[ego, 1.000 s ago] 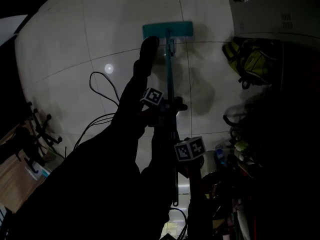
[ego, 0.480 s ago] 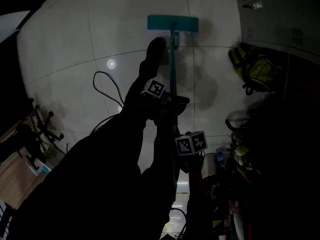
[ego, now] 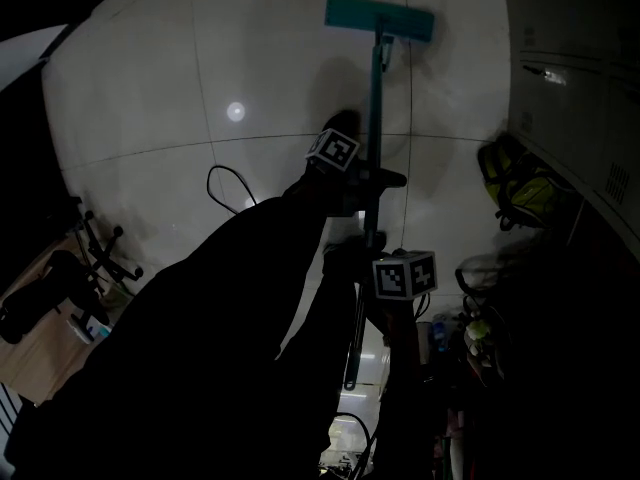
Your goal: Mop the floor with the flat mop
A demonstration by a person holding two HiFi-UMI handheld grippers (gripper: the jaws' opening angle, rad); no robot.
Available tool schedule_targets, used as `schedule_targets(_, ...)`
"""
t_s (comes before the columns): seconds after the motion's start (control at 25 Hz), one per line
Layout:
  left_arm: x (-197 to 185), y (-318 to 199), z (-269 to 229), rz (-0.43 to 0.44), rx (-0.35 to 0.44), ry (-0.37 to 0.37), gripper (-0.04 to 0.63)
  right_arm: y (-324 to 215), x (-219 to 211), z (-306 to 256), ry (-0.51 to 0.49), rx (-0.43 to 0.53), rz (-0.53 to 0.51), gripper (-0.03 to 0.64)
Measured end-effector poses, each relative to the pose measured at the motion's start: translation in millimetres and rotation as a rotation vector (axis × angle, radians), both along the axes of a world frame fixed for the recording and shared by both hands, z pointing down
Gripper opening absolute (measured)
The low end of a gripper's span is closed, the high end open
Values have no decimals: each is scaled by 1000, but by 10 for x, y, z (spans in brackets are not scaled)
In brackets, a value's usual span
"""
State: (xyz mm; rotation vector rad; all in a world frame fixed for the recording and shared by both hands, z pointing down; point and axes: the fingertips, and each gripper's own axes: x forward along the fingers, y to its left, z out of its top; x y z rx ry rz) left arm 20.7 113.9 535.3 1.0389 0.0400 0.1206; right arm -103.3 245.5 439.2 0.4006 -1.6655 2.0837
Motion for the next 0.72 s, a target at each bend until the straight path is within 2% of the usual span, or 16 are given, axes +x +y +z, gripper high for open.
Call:
schedule_targets(0.24, 58, -1436, 172, -1, 64, -5, 52, -1388, 67, 235, 25, 54, -16, 109)
schedule_targets(0.44, 117, -2442, 302, -42, 114, -10, 53, -2339, 135, 436, 17, 92, -14, 107)
schedule_targets(0.6, 130, -2870, 333, -57, 177, -9, 57, -2694, 161, 563, 45, 123, -43, 103)
schedule_targets(0.72, 154, -2760, 336, -62, 193, -12, 55, -2544, 199, 558, 61, 130, -60, 104)
